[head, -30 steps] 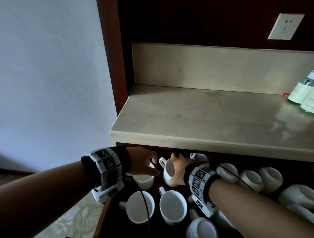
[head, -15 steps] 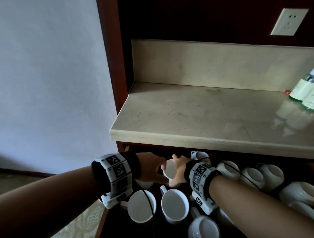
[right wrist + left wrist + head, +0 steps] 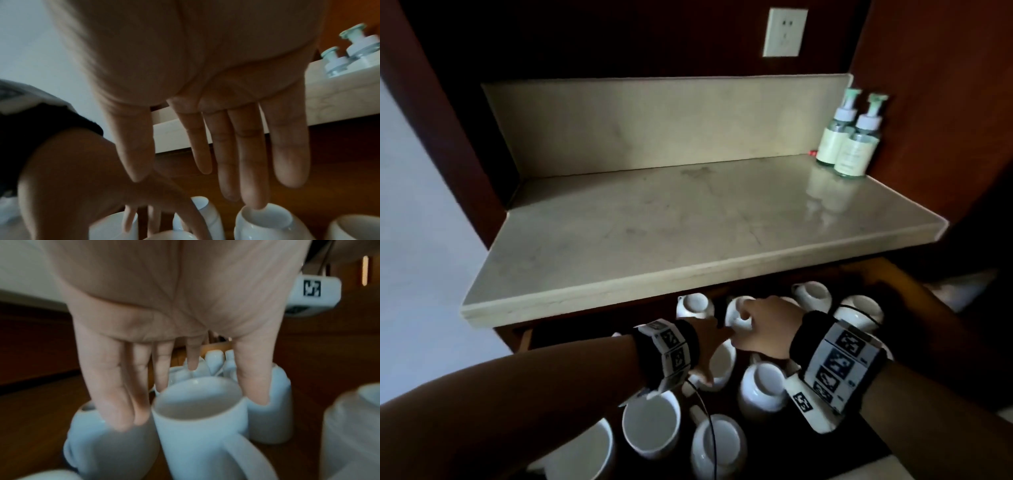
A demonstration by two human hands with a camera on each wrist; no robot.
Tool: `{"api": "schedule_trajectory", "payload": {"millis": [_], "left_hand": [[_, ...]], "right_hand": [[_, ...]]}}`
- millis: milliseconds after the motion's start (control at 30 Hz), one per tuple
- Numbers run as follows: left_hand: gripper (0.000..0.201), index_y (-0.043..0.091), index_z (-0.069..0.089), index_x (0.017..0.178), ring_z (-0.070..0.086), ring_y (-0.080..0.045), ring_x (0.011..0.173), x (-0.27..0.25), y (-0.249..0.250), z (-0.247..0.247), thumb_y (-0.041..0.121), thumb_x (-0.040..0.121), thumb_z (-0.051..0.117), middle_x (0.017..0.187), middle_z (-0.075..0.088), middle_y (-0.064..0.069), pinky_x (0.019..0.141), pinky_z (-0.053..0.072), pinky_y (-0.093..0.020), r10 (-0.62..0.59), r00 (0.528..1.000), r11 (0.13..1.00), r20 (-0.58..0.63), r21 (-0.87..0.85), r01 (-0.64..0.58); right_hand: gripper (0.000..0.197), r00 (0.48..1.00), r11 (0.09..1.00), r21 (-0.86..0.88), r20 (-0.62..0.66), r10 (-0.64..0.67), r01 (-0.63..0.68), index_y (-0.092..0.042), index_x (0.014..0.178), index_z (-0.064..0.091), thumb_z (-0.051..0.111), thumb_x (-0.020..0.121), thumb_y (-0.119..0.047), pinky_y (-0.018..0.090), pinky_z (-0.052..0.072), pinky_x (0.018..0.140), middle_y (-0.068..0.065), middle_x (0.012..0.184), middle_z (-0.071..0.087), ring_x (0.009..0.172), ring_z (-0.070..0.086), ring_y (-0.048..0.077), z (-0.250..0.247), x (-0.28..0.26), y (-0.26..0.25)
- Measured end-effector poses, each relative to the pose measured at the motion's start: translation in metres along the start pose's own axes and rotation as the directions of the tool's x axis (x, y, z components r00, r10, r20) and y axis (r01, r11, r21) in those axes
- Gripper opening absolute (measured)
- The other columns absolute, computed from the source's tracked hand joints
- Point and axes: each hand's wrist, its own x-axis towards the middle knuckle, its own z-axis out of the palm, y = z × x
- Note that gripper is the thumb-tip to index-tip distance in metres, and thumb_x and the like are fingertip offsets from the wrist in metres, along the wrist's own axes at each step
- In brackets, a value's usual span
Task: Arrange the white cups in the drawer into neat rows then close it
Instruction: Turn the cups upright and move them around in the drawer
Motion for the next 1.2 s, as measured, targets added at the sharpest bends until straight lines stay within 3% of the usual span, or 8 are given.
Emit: {"api": "schedule_trajectory", "payload": {"millis": [133, 300, 433, 600, 800, 867, 1033, 1200], "left_hand": [[0.065, 0.019, 0.04, 0.135, 0.047, -0.032, 0.125, 0.019, 0.013, 0.001, 0.035, 0.079, 0.069, 0.134, 0.045, -0.012, 0.095, 0.047, -0.044, 0.009, 0.99, 0.997, 0.138, 0.073, -0.02], [0.085, 0.023, 0.024, 0.147, 0.039, -0.031, 0.133, 0.01, 0.006, -0.012, 0.042, 0.078, 0.07, 0.145, 0.033, -0.013, 0.1, 0.043, -0.039, 0.009, 1.0, 1.0, 0.02, 0.014, -0.01], [0.077, 0.031, 0.04, 0.126, 0.062, -0.021, 0.106, -0.018, -0.017, -0.029, 0.054, 0.063, 0.078, 0.118, 0.059, 0.0, 0.089, 0.054, -0.038, -0.093, 0.972, 0.934, -0.216, -0.358, 0.01], [0.048, 0.02, 0.058, 0.112, 0.066, -0.03, 0.085, -0.037, -0.033, -0.027, 0.047, 0.073, 0.069, 0.108, 0.061, -0.017, 0.07, 0.06, -0.045, -0.131, 0.985, 0.115, 0.109, -0.986, 0.124], [0.042, 0.014, 0.062, 0.095, 0.056, -0.023, 0.069, -0.051, -0.036, -0.012, 0.05, 0.073, 0.06, 0.087, 0.052, -0.01, 0.053, 0.053, -0.03, -0.083, 0.981, -0.281, 0.178, -0.948, 0.148], [0.055, 0.011, 0.062, 0.099, 0.056, -0.023, 0.069, -0.052, -0.04, -0.01, 0.05, 0.06, 0.065, 0.091, 0.051, -0.011, 0.051, 0.053, -0.03, -0.11, 0.978, -0.271, 0.178, -0.952, 0.142], [0.032, 0.012, 0.063, 0.092, 0.057, -0.023, 0.071, -0.053, -0.04, -0.009, 0.043, 0.087, 0.057, 0.091, 0.055, -0.011, 0.056, 0.052, -0.035, -0.222, 0.957, -0.177, 0.187, -0.973, 0.149], [0.052, 0.014, 0.063, 0.105, 0.059, -0.011, 0.047, -0.05, -0.026, -0.022, 0.055, 0.074, 0.066, 0.079, 0.058, -0.004, 0.045, 0.05, -0.024, -0.276, 0.957, 0.283, 0.096, -0.943, 0.176]], "right_hand": [[0.032, 0.998, 0.999, 0.036, -0.055, -0.011, 0.013, -0.029, 0.08, 0.046, 0.06, 0.076, -0.058, 0.028, 0.035, 0.071, -0.011, 0.064, 0.047, 0.068, 0.047, 0.013, 0.005, -0.007, 0.013], [0.031, 0.997, 0.992, 0.124, -0.081, -0.012, 0.022, -0.028, 0.074, 0.046, 0.066, 0.076, -0.052, 0.035, 0.05, 0.079, -0.005, 0.079, 0.062, 0.082, 0.063, 0.02, 0.002, -0.01, 0.026], [0.067, 0.994, 0.965, 0.24, -0.056, -0.098, 0.109, -0.023, 0.125, 0.048, 0.08, 0.068, -0.042, 0.03, 0.049, 0.089, -0.006, 0.107, 0.061, 0.103, 0.061, 0.013, 0.001, -0.015, 0.039], [0.103, 0.946, 0.824, 0.465, -0.158, -0.284, 0.325, -0.035, 0.141, 0.029, 0.089, 0.058, -0.033, 0.016, 0.047, 0.091, -0.021, 0.127, 0.049, 0.114, 0.051, -0.006, 0.011, -0.013, 0.032], [0.087, 0.902, 0.75, 0.505, -0.296, -0.315, 0.428, -0.05, 0.123, 0.034, 0.085, 0.053, -0.045, 0.002, 0.037, 0.088, -0.029, 0.121, 0.048, 0.113, 0.047, -0.014, 0.016, -0.007, 0.01], [0.089, 0.899, 0.763, 0.482, -0.301, -0.318, 0.431, -0.048, 0.127, 0.034, 0.08, 0.05, -0.054, 0.013, 0.044, 0.093, -0.023, 0.122, 0.052, 0.113, 0.051, -0.008, 0.019, -0.002, 0.006], [0.099, 0.886, 0.794, 0.404, -0.299, -0.355, 0.455, -0.034, 0.136, 0.035, 0.079, 0.05, -0.057, 0.022, 0.045, 0.096, -0.019, 0.126, 0.051, 0.116, 0.051, 0.0, 0.025, 0.003, 0.002], [0.095, 0.896, 0.807, 0.397, -0.266, -0.355, 0.438, -0.033, 0.136, 0.036, 0.084, 0.056, -0.048, 0.018, 0.047, 0.089, -0.02, 0.125, 0.053, 0.112, 0.053, -0.002, 0.033, 0.004, 0.001]]}}
